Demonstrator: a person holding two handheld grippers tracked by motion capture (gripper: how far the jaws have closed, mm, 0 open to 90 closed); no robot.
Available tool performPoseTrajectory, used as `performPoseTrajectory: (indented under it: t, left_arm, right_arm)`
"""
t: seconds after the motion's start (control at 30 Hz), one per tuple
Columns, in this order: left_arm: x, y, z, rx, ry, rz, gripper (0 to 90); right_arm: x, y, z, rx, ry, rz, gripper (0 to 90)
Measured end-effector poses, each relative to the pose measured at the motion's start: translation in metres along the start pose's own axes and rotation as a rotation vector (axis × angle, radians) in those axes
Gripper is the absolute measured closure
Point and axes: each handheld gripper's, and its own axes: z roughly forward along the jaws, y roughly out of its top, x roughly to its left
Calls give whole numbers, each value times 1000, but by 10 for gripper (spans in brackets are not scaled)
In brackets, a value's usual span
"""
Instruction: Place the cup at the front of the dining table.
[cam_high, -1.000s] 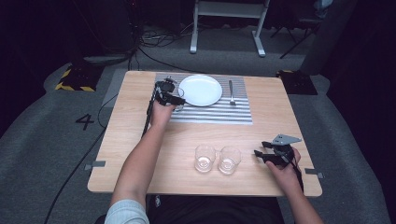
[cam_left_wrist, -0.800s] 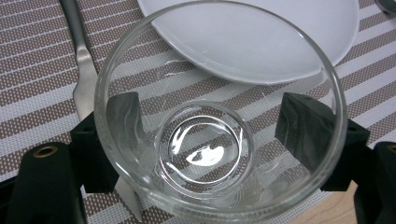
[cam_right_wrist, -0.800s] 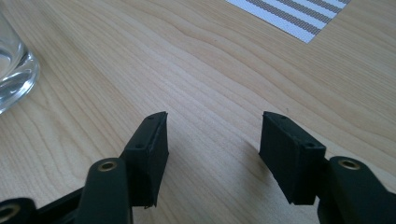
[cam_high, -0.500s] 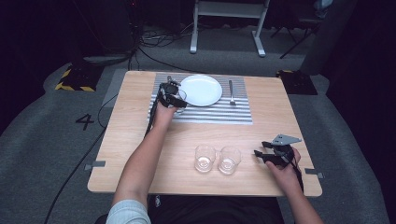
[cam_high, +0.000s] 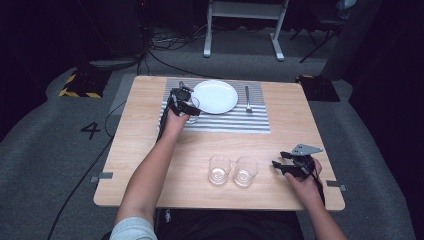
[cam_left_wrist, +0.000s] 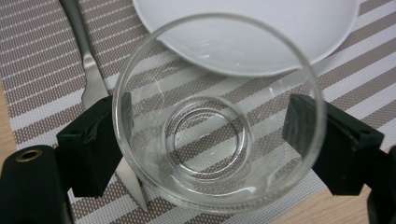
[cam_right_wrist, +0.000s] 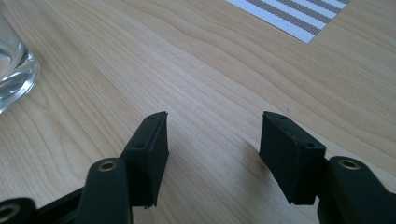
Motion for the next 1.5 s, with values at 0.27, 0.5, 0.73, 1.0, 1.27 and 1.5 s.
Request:
performPoseTrajectory:
  t: [0.27, 0.5, 0.73, 1.0, 1.27, 1.5]
  left_arm:
    - [2, -3, -26, -27, 9, -2, 77]
    - [-8, -12, -51, -75, 2, 12, 85]
    - [-16, -21, -74, -109, -34, 36, 87]
    - [-29, -39, -109, -131, -87, 91, 96]
    - [-41, -58, -136, -145, -130, 131, 98]
    - [-49, -74, -147, -141, -146, 170, 111]
  right_arm:
    - [0, 0, 0, 2, 3, 2, 423]
    - [-2, 0, 0, 6, 10, 19, 421]
    - [-1, 1, 1, 3, 17, 13, 421]
    - [7, 3, 2, -1, 22, 1, 417]
    - [3, 3, 4, 7, 46, 27, 409]
    - [3, 4, 4, 12, 48, 26, 405]
